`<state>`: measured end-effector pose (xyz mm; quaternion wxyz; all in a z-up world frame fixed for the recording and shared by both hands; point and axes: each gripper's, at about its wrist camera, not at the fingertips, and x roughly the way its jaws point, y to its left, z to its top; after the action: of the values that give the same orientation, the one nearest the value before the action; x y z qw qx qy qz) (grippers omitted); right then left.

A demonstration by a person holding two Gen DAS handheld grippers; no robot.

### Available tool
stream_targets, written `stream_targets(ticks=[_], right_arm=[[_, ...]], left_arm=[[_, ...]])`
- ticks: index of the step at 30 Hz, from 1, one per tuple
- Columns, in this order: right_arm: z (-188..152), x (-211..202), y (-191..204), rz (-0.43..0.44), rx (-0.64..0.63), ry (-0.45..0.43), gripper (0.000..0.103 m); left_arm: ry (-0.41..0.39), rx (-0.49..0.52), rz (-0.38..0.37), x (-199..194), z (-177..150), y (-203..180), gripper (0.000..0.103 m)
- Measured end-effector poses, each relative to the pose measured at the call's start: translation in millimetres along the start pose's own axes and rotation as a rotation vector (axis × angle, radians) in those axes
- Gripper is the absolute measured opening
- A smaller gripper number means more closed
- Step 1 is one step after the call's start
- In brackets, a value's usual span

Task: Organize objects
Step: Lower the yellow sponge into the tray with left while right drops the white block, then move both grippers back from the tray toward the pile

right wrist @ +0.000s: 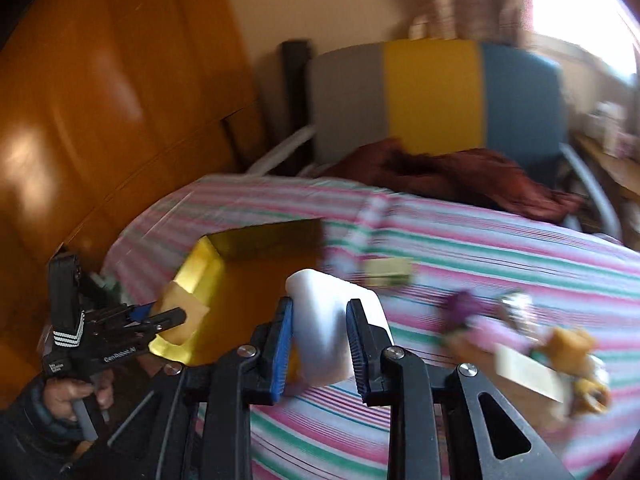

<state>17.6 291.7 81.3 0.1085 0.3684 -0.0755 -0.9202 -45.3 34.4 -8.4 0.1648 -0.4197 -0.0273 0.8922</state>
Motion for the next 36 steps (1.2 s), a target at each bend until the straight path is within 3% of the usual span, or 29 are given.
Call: stream_targets(ticks=[6, 9, 12, 15, 22, 26, 36], right_arm=[[1.2, 78.8, 64.1, 0.126, -0.049, 0.112, 0.032], [-4.8, 115.4, 83.2, 0.283, 0.012, 0.195, 0.038], [-12.8, 131.3, 88.5, 0.343, 0.066, 0.229, 0.047], [-23.0, 132.0, 89.0, 0.321, 0.051, 0.243, 0.053], [-37.2, 116.0, 87.0, 0.179, -0.03, 0.202, 0.077], [-44.2, 108.8, 87.1, 0.123, -0.055, 0.172, 0.087], [-55.0, 101.7, 88.8, 0.032, -0.12, 0.116, 0.096]], left_arm=[[0.035, -0.106, 0.106, 5.4, -16.8, 47.9, 0.042], [0.032, -0.159, 0.132, 1.4, -20.5, 67.6, 0.045], [0.026, -0.205, 0.137, -3.4, -25.0, 80.1, 0.047], [-0.002, -0.222, 0.148, -11.8, -26.7, 83.7, 0.047], [-0.078, -0.189, 0.188, -25.8, -15.2, 63.4, 0.047], [-0.061, -0.174, 0.207, -25.6, -14.2, 51.8, 0.047], [-0.086, -0.062, 0.24, -30.9, -14.6, 21.9, 0.047]])
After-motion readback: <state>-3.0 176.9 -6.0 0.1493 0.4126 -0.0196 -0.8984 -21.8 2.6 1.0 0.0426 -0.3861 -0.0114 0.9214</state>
